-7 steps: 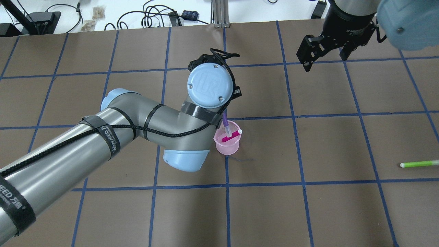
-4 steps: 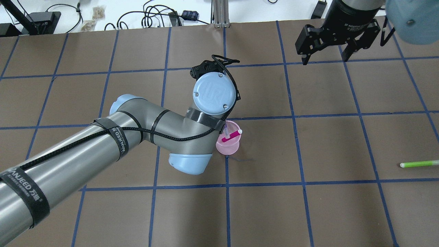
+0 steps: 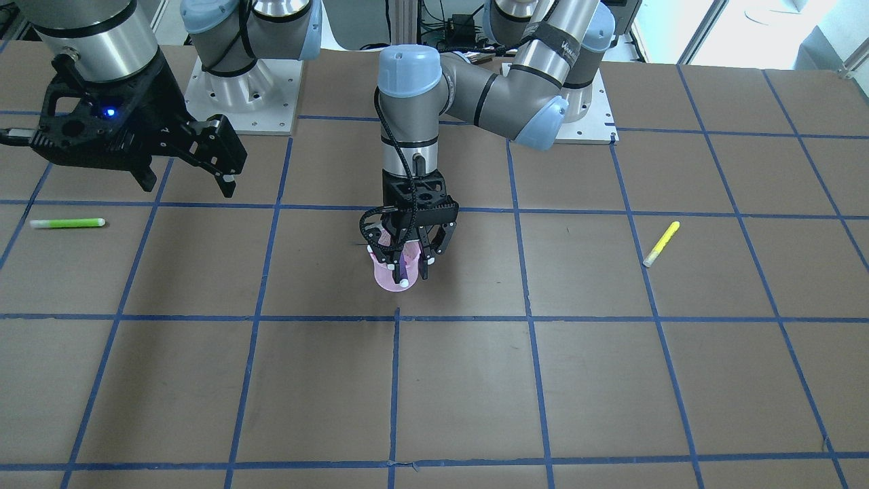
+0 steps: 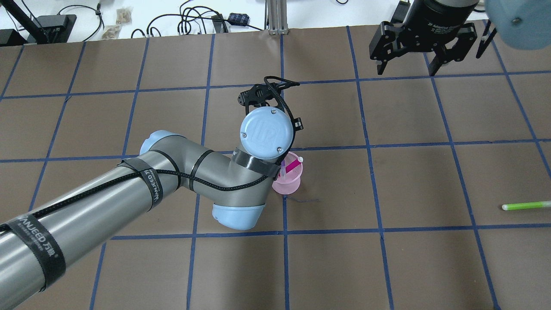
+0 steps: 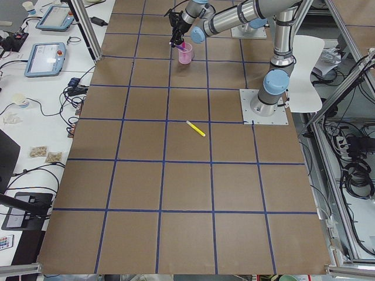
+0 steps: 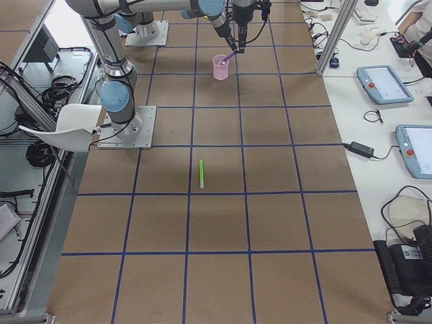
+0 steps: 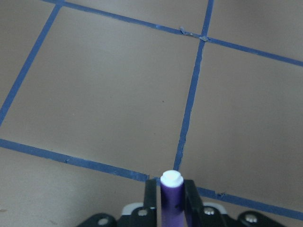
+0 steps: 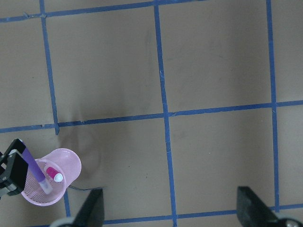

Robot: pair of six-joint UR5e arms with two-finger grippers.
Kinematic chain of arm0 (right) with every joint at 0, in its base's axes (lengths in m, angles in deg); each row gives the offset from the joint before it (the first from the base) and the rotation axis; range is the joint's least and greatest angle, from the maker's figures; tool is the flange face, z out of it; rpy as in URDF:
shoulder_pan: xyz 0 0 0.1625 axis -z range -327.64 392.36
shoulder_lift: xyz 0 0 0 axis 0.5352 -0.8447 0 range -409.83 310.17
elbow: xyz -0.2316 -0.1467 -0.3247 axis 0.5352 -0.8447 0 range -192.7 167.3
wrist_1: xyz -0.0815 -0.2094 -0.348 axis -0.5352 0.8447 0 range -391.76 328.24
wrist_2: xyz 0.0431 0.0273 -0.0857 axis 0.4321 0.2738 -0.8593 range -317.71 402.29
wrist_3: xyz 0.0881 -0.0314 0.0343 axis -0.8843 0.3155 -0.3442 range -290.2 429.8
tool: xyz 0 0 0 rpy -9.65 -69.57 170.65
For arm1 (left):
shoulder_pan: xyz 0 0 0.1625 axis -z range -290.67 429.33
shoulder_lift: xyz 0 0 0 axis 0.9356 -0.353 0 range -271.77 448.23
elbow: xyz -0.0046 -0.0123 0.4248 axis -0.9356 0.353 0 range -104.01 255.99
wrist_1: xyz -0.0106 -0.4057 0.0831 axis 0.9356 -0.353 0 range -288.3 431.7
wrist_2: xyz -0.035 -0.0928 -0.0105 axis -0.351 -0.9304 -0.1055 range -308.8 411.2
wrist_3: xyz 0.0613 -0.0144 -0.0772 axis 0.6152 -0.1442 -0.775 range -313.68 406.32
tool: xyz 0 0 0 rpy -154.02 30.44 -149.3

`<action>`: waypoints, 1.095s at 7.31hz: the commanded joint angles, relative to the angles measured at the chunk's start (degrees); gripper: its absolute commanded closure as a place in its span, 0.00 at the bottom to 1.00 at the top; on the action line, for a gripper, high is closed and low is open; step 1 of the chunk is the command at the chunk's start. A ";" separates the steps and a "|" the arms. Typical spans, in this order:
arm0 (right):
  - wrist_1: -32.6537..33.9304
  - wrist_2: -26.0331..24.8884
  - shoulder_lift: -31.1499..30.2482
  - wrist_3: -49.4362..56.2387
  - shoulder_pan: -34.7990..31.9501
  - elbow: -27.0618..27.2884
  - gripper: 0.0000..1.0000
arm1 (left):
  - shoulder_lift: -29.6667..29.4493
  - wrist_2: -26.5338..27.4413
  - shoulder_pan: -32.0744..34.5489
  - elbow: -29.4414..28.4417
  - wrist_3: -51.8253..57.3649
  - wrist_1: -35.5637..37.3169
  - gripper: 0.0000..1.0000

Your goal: Insert purple and pink pens into pink cup

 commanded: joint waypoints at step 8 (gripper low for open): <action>-1.23 -0.76 0.17 -0.21 -0.01 -0.33 0.00 | 6.15 -8.03 -15.22 -19.97 25.75 -43.92 0.00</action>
